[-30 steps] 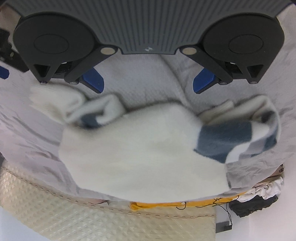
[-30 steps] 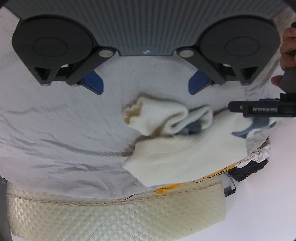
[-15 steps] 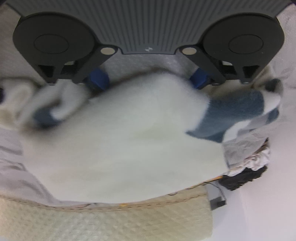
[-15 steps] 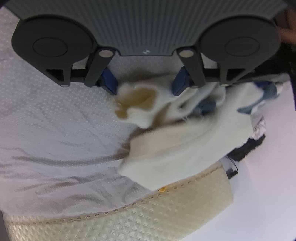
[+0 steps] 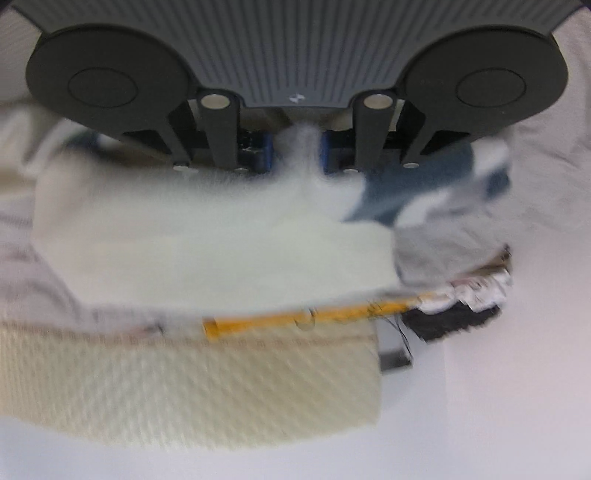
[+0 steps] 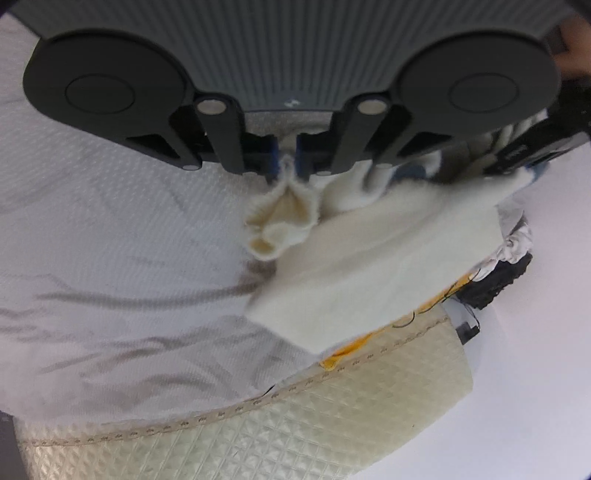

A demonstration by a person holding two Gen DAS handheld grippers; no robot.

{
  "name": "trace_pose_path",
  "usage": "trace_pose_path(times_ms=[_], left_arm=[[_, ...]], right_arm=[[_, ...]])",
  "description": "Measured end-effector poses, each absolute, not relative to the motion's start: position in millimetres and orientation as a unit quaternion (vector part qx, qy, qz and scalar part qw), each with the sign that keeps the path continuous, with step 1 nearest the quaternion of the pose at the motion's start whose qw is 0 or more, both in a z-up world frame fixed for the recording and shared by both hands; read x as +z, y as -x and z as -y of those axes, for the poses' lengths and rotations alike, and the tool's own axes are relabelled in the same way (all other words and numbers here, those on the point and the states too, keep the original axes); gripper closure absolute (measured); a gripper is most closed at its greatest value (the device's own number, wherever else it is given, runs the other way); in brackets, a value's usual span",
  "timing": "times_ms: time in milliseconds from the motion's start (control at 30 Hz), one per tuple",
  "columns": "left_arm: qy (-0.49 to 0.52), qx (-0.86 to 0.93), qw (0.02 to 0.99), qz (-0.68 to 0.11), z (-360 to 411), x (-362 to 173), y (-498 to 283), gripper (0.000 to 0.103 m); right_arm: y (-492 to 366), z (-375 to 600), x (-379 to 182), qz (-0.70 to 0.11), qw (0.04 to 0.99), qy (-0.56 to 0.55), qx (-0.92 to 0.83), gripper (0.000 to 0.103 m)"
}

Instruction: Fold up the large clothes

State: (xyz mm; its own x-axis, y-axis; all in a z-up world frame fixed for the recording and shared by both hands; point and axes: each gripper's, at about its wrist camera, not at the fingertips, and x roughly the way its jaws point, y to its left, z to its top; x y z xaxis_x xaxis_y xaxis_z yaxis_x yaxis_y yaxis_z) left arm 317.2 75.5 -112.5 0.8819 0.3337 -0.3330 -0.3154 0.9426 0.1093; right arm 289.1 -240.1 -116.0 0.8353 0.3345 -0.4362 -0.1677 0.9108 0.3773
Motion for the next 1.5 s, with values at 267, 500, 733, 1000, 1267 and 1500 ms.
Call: trace_pose_path(times_ms=[267,500,733,1000,1267,1500], left_arm=[[-0.015,0.195,0.973,-0.125,-97,-46,-238,0.079],[0.018,0.189,0.978,-0.089,-116,12,-154,0.079],[0.045,0.158,0.984,-0.070,-116,44,-77,0.079],[0.052,0.130,0.978,-0.154,-111,25,-94,0.079],[0.025,0.121,0.967,-0.221,-121,-12,-180,0.076],[-0.013,0.113,0.955,-0.276,-123,-68,-249,0.074]], right_arm=[[-219,268,-76,-0.241,0.954,-0.140,0.110,0.093],[-164,310,-17,-0.171,0.973,-0.143,0.056,0.094],[-111,366,25,-0.111,0.988,-0.109,-0.012,0.094],[-149,437,-11,-0.180,0.969,-0.141,-0.089,0.093],[-209,440,-87,-0.275,0.946,-0.124,-0.121,0.092],[-249,436,-131,-0.329,0.930,-0.085,-0.138,0.091]])
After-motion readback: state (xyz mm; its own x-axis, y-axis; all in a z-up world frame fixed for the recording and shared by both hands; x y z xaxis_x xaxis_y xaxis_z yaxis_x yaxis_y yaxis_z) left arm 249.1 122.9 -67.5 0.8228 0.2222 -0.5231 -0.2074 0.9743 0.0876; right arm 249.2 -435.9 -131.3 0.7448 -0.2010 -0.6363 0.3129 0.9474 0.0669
